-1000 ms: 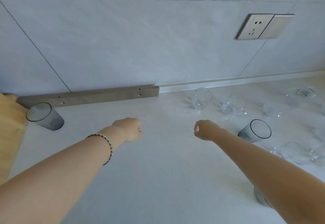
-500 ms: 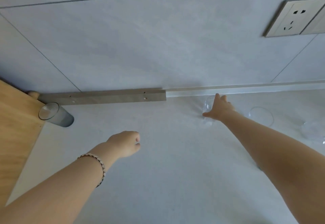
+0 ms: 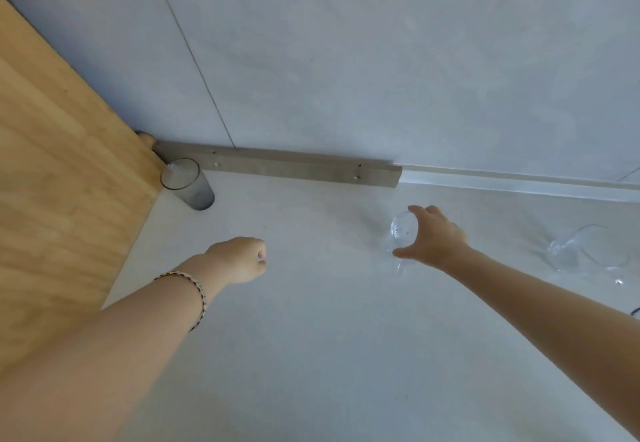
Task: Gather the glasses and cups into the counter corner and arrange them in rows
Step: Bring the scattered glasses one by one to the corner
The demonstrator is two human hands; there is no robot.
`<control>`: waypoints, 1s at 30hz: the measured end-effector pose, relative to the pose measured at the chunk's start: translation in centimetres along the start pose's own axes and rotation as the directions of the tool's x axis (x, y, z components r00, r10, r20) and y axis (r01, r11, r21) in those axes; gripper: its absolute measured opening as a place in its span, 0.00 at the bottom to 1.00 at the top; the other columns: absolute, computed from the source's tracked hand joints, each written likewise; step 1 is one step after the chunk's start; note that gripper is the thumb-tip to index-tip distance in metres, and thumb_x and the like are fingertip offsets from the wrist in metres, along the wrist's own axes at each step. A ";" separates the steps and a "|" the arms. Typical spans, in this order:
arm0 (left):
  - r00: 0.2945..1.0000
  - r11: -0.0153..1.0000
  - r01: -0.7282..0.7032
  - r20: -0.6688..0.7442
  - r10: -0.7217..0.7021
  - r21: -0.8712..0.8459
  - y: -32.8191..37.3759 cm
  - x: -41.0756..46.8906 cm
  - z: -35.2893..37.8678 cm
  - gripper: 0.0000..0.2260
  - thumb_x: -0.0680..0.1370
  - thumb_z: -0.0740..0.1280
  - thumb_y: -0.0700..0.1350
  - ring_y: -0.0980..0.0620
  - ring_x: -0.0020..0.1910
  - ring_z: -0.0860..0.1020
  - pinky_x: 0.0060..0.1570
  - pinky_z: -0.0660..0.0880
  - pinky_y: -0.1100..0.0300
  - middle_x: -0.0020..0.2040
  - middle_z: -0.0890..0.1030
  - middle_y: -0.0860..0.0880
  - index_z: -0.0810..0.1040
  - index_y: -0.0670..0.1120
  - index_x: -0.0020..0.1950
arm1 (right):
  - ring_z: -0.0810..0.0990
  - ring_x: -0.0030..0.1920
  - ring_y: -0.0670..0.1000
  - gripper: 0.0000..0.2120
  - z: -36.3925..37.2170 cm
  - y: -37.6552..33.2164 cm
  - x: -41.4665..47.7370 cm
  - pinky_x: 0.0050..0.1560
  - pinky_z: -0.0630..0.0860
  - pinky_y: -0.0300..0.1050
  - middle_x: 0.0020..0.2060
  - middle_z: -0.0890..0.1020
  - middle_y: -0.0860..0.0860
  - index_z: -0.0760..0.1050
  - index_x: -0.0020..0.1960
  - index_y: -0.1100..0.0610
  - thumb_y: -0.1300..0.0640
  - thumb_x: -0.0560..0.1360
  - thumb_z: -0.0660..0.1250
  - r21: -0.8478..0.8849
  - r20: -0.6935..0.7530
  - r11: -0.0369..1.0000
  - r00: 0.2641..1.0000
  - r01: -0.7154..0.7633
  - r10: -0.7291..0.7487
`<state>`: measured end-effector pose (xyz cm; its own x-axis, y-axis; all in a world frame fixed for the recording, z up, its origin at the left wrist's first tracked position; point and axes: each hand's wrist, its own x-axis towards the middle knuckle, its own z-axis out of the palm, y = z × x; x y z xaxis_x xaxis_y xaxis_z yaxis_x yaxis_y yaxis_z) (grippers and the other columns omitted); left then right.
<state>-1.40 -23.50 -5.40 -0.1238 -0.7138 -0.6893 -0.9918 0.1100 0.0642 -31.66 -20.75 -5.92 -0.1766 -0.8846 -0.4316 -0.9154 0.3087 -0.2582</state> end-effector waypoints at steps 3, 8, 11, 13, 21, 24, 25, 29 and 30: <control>1.000 1.000 -0.010 -0.009 0.010 -0.013 -4.5 0.4 -0.8 0.14 0.81 0.56 0.48 0.47 0.60 0.74 0.52 0.68 0.58 0.65 0.73 0.47 0.70 0.47 0.65 | 0.74 0.64 0.55 0.44 2.0 -6.8 -0.3 0.61 0.71 0.47 0.67 0.68 0.52 0.58 0.74 0.52 0.43 0.65 0.74 0.017 0.034 1.000 0.999 0.016 -0.017; 0.999 0.999 -0.020 -0.030 0.019 -0.048 -10.9 2.0 -2.1 0.14 0.81 0.56 0.47 0.47 0.62 0.74 0.52 0.68 0.58 0.65 0.74 0.48 0.71 0.46 0.64 | 0.74 0.64 0.56 0.42 4.2 -17.5 2.3 0.59 0.72 0.46 0.66 0.69 0.53 0.58 0.73 0.52 0.44 0.66 0.74 0.075 0.012 0.997 1.000 0.028 -0.029; 1.000 0.998 -0.020 -0.014 0.020 -0.057 -13.7 2.9 -2.3 0.14 0.81 0.55 0.47 0.48 0.61 0.75 0.52 0.68 0.59 0.65 0.74 0.48 0.71 0.46 0.64 | 0.74 0.64 0.57 0.38 5.0 -22.4 4.9 0.56 0.73 0.47 0.66 0.69 0.53 0.60 0.72 0.52 0.45 0.67 0.73 0.074 -0.024 0.997 0.999 0.026 -0.025; 1.000 0.997 -0.026 -0.008 0.025 -0.066 -15.2 3.4 -2.2 0.12 0.80 0.56 0.46 0.49 0.56 0.75 0.51 0.69 0.59 0.63 0.75 0.48 0.72 0.47 0.61 | 0.74 0.63 0.57 0.35 5.5 -24.7 6.6 0.54 0.73 0.47 0.65 0.69 0.54 0.61 0.70 0.52 0.46 0.68 0.73 0.074 -0.036 0.997 0.999 0.004 -0.001; 0.996 0.993 -0.087 -0.009 0.086 -0.082 -18.0 4.4 -2.4 0.02 0.80 0.55 0.46 0.49 0.45 0.70 0.33 0.62 0.63 0.50 0.69 0.52 0.66 0.49 0.49 | 0.74 0.63 0.58 0.41 7.2 -28.2 9.7 0.50 0.74 0.48 0.65 0.68 0.56 0.56 0.73 0.54 0.44 0.68 0.72 0.119 -0.077 0.987 0.990 -0.108 0.118; 0.994 0.991 -0.108 -0.004 0.108 -0.077 -17.8 4.3 -2.5 0.02 0.80 0.55 0.45 0.49 0.45 0.69 0.36 0.64 0.61 0.49 0.68 0.51 0.65 0.49 0.49 | 0.69 0.68 0.58 0.50 7.7 -27.5 8.4 0.61 0.73 0.51 0.71 0.63 0.57 0.43 0.77 0.56 0.44 0.69 0.73 0.225 -0.075 0.971 0.992 -0.080 0.099; 0.993 0.991 -0.116 -0.002 0.116 -0.072 -17.5 4.2 -2.5 0.02 0.80 0.55 0.45 0.49 0.45 0.68 0.38 0.64 0.60 0.49 0.68 0.51 0.65 0.49 0.48 | 0.69 0.69 0.58 0.50 7.8 -26.9 7.8 0.62 0.72 0.51 0.71 0.63 0.57 0.42 0.77 0.58 0.45 0.69 0.72 0.237 -0.057 0.969 0.995 -0.066 0.082; 0.988 0.988 -0.153 0.036 0.152 0.006 -14.7 3.3 -2.5 0.02 0.81 0.55 0.45 0.48 0.44 0.68 0.36 0.62 0.60 0.49 0.67 0.50 0.64 0.49 0.49 | 0.73 0.65 0.55 0.32 8.1 -21.5 4.0 0.62 0.71 0.47 0.65 0.73 0.55 0.61 0.72 0.58 0.49 0.74 0.68 0.052 0.216 0.998 0.976 -0.018 0.006; 0.986 0.986 -0.164 0.042 0.163 0.026 -13.6 3.1 -2.5 0.02 0.81 0.55 0.45 0.48 0.44 0.68 0.36 0.62 0.60 0.49 0.68 0.50 0.64 0.48 0.49 | 0.73 0.65 0.54 0.27 8.1 -19.8 2.8 0.63 0.71 0.46 0.65 0.74 0.54 0.66 0.70 0.57 0.49 0.74 0.66 -0.006 0.289 1.000 0.957 -0.004 0.006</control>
<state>11.63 -28.96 -6.59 -0.2827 -0.6569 -0.6990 -0.9569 0.2440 0.1577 -11.13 -26.54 -9.04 -0.0697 -0.7442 -0.6643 -0.9167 0.3104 -0.2515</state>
